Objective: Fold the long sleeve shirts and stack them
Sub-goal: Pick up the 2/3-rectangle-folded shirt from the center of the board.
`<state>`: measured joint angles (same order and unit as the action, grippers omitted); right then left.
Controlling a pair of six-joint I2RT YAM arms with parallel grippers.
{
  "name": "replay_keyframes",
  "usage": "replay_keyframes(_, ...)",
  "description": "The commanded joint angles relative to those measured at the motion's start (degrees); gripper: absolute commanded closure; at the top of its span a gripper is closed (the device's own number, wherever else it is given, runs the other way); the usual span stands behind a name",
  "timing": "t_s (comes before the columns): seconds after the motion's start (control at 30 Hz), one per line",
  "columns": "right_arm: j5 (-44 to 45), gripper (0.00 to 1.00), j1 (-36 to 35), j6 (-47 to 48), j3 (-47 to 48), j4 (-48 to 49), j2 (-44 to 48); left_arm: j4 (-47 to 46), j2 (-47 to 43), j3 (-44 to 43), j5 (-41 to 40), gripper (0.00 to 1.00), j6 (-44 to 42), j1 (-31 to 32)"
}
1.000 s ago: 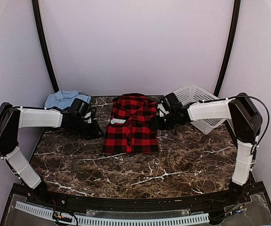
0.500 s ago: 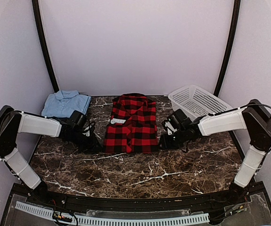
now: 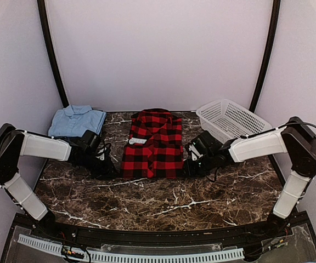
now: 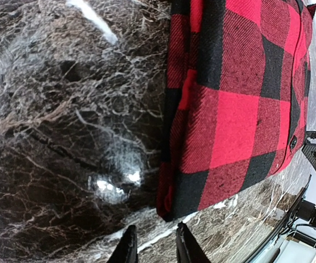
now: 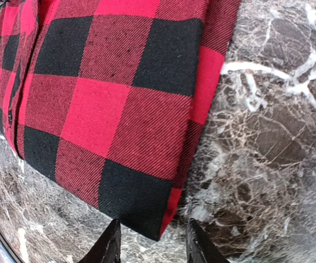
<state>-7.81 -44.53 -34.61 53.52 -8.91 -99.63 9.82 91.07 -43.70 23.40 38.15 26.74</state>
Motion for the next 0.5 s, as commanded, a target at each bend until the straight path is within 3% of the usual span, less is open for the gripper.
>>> replay_keyframes(0.0,0.26,0.65,-1.11,-1.09,-0.70,1.87,-0.17,-1.02,-1.73,0.92,0.67,0.76,0.19,0.64)
replay_keyframes(0.47,0.08,0.80,-1.39,-2.33,-2.63,3.70,-0.55,-3.62,1.23,1.29,0.04,0.74,0.00,1.98)
